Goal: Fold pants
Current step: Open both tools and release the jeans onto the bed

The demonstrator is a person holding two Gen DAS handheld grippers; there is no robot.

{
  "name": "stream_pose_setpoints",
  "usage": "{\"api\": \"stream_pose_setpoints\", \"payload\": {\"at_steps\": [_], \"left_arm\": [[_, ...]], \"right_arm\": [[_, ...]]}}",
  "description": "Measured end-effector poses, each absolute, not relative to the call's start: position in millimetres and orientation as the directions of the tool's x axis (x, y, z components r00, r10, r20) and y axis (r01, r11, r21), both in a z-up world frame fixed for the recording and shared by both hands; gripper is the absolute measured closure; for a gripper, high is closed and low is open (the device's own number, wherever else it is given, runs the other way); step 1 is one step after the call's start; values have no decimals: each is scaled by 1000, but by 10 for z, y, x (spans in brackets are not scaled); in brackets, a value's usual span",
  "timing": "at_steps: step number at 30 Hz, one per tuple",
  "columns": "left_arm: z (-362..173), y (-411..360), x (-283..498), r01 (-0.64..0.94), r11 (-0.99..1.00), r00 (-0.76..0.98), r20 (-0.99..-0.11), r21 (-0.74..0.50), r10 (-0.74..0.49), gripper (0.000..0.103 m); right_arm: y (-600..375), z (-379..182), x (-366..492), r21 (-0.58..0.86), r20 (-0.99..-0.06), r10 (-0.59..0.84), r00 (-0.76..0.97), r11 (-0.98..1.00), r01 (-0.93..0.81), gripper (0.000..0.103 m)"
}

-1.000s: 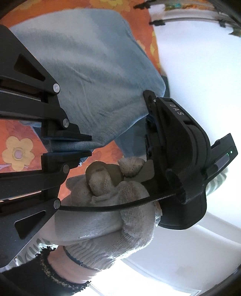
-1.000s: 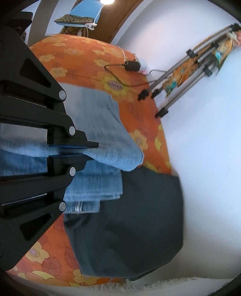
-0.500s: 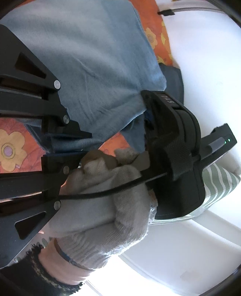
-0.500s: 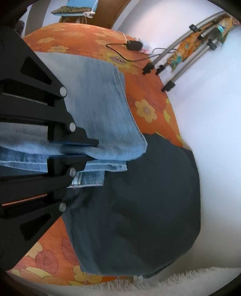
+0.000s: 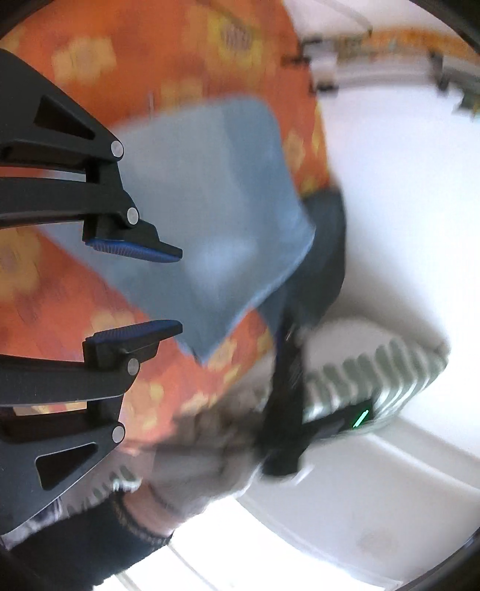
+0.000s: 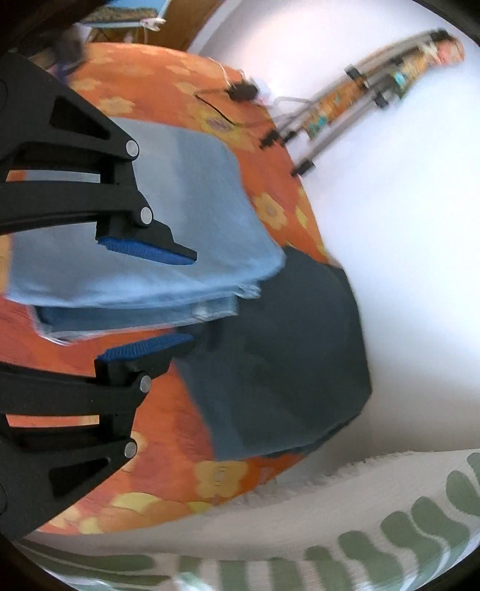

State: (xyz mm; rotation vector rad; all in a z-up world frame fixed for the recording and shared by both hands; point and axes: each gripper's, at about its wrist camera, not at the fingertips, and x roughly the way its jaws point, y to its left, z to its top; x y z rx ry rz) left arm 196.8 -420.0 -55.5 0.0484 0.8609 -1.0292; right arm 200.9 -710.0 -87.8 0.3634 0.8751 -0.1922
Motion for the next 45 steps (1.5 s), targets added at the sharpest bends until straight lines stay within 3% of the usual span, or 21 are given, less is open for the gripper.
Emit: {"api": "stream_pose_setpoints", "payload": {"at_steps": [8,12,19,21,23,35,45], "left_arm": [[-874,-3665,2118,708,654,316,-709,-265,-630,73],[-1050,-3820,1960,746,623,302,-712,-237,-634,73],[-1346,-4092,1687,828,542,253,-768,-143,-589,73],[-1449,-4094,1625,839,529,245,-779,-128,-577,73],[-1492,-4096,1589,846,522,249,-783,-110,-570,73],[-1382,-3979,1394,830,558,363,-750,-9,-552,73],[-1040,-3878,1500,793,609,462,-682,31,-567,72]], "right_arm": [[-6684,-1000,1558,201,-753,-32,657,940,276,62],[-6487,-1073,1529,186,-739,-17,674,956,228,62],[-6485,-1374,1642,104,-799,-43,600,972,208,62],[-6573,-1443,1644,112,-808,-38,588,970,217,70],[-6609,-1476,1633,115,-810,-33,585,970,214,71],[-6579,-1400,1509,27,-820,-81,567,983,180,70],[-6670,-1100,1421,27,-772,-121,624,975,222,60]]}}
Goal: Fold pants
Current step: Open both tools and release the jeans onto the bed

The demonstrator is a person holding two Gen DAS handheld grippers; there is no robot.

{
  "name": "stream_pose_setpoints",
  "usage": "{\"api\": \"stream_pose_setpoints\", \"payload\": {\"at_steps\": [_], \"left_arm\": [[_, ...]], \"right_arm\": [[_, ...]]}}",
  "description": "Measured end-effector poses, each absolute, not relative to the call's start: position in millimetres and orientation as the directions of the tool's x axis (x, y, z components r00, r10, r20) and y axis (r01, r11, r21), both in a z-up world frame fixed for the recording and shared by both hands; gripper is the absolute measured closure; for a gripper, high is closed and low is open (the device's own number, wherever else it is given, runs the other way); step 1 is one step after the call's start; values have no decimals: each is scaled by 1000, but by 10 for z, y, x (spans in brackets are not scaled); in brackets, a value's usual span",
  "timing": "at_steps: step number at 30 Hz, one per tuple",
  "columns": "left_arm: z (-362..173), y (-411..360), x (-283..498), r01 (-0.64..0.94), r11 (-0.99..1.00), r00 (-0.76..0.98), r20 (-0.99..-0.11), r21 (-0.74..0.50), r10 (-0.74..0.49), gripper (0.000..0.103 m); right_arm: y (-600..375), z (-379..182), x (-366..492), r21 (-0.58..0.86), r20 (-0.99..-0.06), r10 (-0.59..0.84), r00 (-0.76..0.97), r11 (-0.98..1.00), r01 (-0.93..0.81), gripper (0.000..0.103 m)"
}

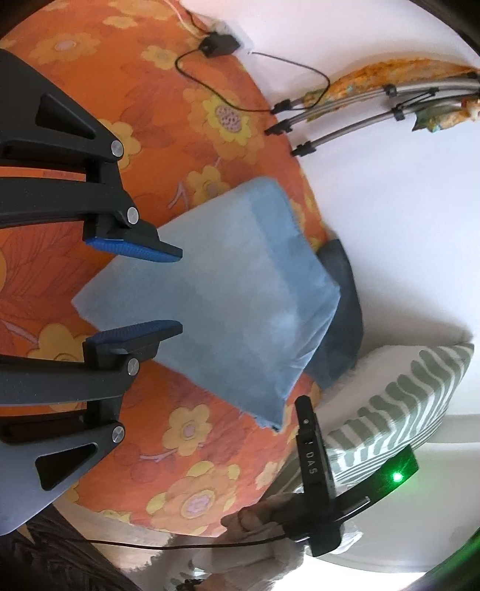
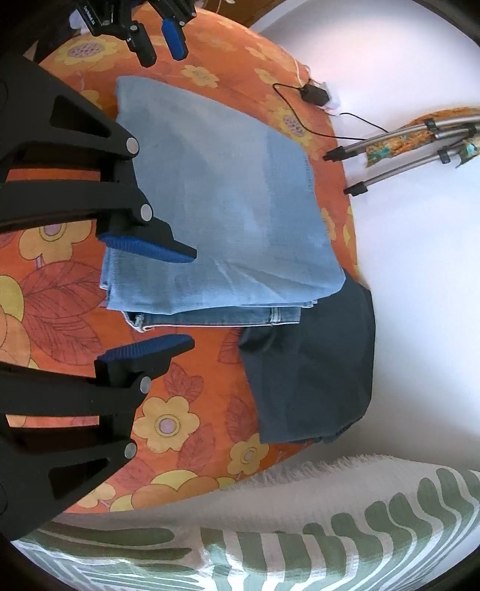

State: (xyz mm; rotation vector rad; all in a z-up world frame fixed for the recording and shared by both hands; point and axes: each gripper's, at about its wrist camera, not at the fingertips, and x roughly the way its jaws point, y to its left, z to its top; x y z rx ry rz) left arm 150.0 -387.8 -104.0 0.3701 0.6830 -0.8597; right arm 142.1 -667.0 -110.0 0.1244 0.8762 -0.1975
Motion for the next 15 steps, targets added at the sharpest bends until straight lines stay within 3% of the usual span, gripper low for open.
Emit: {"api": "stream_pose_setpoints", "payload": {"at_steps": [3,5,9,15], "left_arm": [[-1038,-3874,1559,783,621,471,-682,30,-560,70],[-1042,-3865,1595,775,631,477,-682,31,-554,67],[-1020,-3831,1666,754,656,502,-676,37,-540,53],[-1020,-3800,1762,731,681,521,-679,43,-517,49]], "right_arm": [[-6678,-1098,1458,20,-763,-135,633,972,233,56],[-6689,-1100,1471,28,-754,-138,642,970,240,46],[-6704,-1075,1466,41,-736,-140,663,967,250,46],[-6691,-1028,1439,45,-710,-145,689,967,250,46]]}}
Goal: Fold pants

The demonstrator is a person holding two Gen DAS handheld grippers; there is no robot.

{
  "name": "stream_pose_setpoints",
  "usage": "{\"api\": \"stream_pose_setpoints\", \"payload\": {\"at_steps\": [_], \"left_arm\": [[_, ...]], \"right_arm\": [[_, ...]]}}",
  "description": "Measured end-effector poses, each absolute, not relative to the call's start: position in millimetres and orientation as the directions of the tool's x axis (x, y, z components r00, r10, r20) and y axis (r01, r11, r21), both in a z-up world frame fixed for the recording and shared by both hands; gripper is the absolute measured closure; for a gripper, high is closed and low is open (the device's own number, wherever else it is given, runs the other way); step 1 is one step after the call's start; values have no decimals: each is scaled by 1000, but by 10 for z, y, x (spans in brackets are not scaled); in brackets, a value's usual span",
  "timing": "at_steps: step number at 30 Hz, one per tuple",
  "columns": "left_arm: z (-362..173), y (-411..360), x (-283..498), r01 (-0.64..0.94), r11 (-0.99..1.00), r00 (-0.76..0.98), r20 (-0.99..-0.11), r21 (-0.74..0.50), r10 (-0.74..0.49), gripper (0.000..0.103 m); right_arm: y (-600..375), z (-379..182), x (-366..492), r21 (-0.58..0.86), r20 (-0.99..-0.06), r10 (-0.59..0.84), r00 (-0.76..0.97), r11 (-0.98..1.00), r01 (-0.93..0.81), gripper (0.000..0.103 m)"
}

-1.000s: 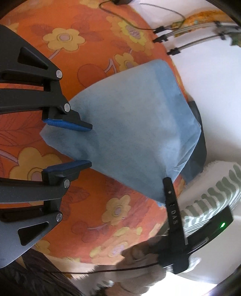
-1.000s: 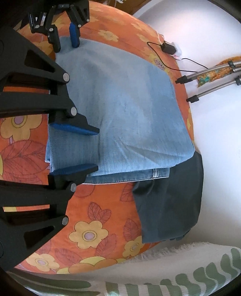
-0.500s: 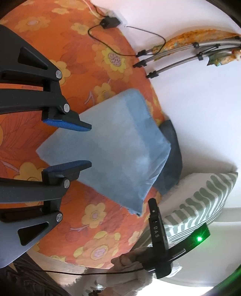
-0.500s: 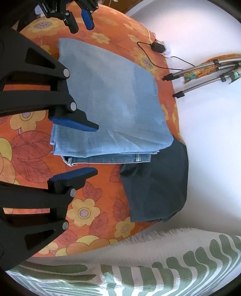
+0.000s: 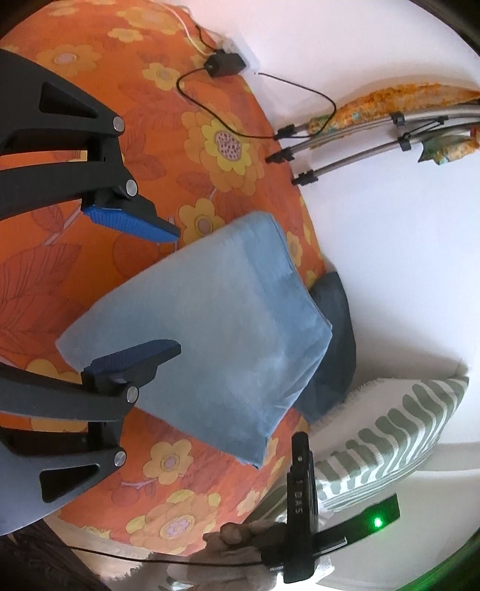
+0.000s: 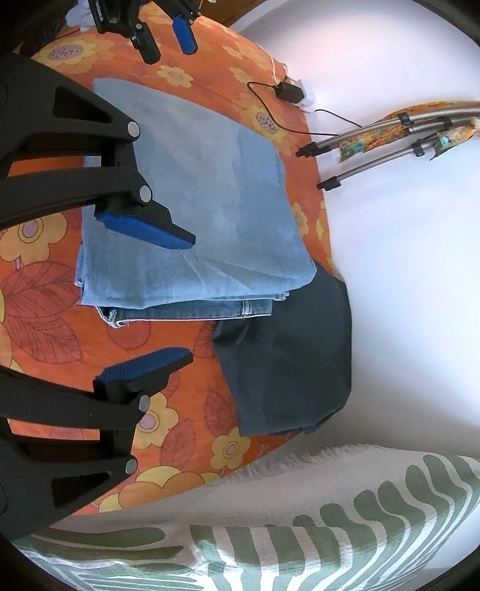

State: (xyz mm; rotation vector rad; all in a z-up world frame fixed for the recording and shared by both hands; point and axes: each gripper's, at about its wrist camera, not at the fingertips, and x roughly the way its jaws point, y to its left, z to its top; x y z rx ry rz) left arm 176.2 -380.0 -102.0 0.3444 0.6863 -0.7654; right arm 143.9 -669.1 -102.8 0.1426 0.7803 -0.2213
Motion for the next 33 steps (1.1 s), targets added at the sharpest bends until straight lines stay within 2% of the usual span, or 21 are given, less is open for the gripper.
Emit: {"api": "stream_pose_setpoints", "payload": {"at_steps": [5,7,8,9,13,19,22,25,33], "left_arm": [[-1015,-3747,1889,716,698,493,-690,-25,-531,47],[-1010,-3706,1978,706,704,471,-692,-76,-547,47],[-1009,-3687,2028,697,710,463,-693,-99,-552,47],[-1010,-3665,2088,689,713,448,-695,-132,-562,47],[-1064,-3624,2337,651,712,375,-703,-263,-604,46],[-1299,-3737,2736,558,706,262,-714,-436,-649,43],[-1454,-3804,2946,489,710,217,-717,-507,-662,43],[-1541,-3867,3066,467,718,212,-723,-516,-657,43],[-1692,-4020,3194,479,721,196,-740,-501,-644,43]], "right_arm": [[-6672,-999,1399,44,-675,-141,724,972,230,45],[-6675,-982,1396,55,-665,-123,737,976,212,24],[-6690,-971,1400,68,-662,-107,741,977,202,7],[-6706,-960,1406,81,-661,-94,744,977,196,2],[-6830,-956,1514,135,-677,-51,734,972,192,2],[-7159,-1259,2040,267,-772,76,631,940,213,2],[-7240,-1463,2322,281,-810,113,576,936,212,2],[-7274,-1591,2453,268,-829,107,549,938,222,2],[-7375,-1775,2587,344,-829,212,517,923,173,3]]}}
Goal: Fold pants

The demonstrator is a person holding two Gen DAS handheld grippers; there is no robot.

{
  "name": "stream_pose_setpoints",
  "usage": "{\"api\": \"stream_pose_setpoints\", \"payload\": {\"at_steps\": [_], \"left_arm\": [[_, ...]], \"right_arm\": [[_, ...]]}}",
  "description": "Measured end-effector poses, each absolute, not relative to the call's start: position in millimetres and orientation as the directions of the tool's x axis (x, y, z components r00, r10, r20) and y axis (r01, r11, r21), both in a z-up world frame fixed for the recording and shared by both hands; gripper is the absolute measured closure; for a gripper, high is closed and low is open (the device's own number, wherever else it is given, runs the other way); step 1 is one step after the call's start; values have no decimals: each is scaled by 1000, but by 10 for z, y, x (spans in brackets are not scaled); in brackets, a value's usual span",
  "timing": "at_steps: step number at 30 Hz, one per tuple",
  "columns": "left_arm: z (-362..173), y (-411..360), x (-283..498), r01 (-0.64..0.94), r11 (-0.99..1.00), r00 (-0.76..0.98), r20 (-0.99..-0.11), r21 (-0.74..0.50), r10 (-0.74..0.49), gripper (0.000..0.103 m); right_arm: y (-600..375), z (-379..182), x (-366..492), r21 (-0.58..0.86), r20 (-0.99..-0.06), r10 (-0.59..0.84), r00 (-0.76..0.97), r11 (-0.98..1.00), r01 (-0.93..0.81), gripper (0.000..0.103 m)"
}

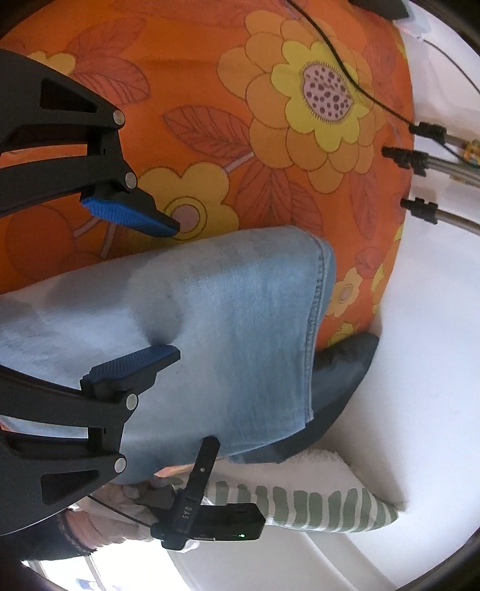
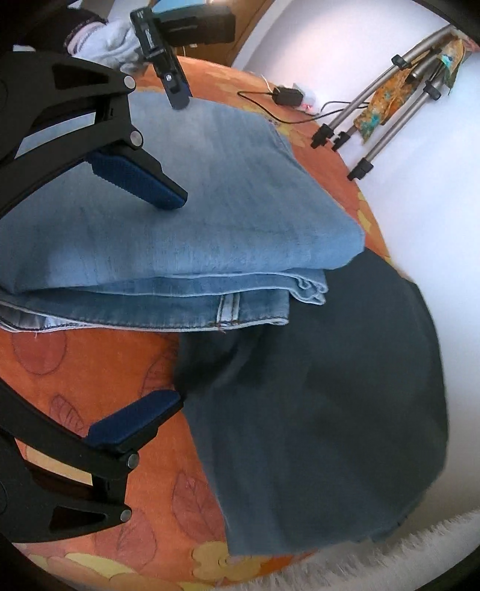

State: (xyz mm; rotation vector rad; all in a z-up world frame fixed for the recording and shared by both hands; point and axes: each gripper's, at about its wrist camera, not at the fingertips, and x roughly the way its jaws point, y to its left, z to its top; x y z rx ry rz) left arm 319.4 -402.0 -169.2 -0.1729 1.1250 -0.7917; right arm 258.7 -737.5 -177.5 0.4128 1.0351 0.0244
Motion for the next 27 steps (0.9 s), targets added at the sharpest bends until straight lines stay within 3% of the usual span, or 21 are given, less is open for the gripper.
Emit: {"api": "stream_pose_setpoints", "payload": {"at_steps": [8,10,14,16,18,19,21,23,27], "left_arm": [[-1698,-4094,3238,506,708,201,-731,-493,-652,43],[-1704,-4120,3223,519,702,209,-724,-487,-657,45],[-1704,-4180,3205,540,696,228,-714,-473,-662,46],[-1696,-4210,3188,544,699,242,-711,-464,-660,58],[-1669,-4240,3171,545,706,262,-709,-452,-655,79],[-1637,-4257,3156,548,708,275,-704,-445,-655,83],[-1590,-4280,3125,553,714,293,-701,-430,-650,87],[-1544,-4294,3078,566,717,313,-698,-408,-644,89],[-1507,-4284,3062,572,712,313,-693,-408,-649,90]], "right_arm": [[-7302,-1797,2712,337,-823,253,508,938,81,6],[-7269,-1790,2717,330,-818,253,517,942,61,13],[-7233,-1798,2717,386,-779,304,549,922,38,47],[-7216,-1820,2713,407,-766,305,566,911,61,56],[-7164,-1825,2689,401,-763,281,582,912,84,64],[-7130,-1809,2675,388,-764,264,588,917,91,66],[-7050,-1738,2629,353,-764,224,605,930,102,75],[-7019,-1686,2592,347,-764,207,611,930,119,77],[-7104,-1699,2516,396,-767,229,599,904,162,71]]}}
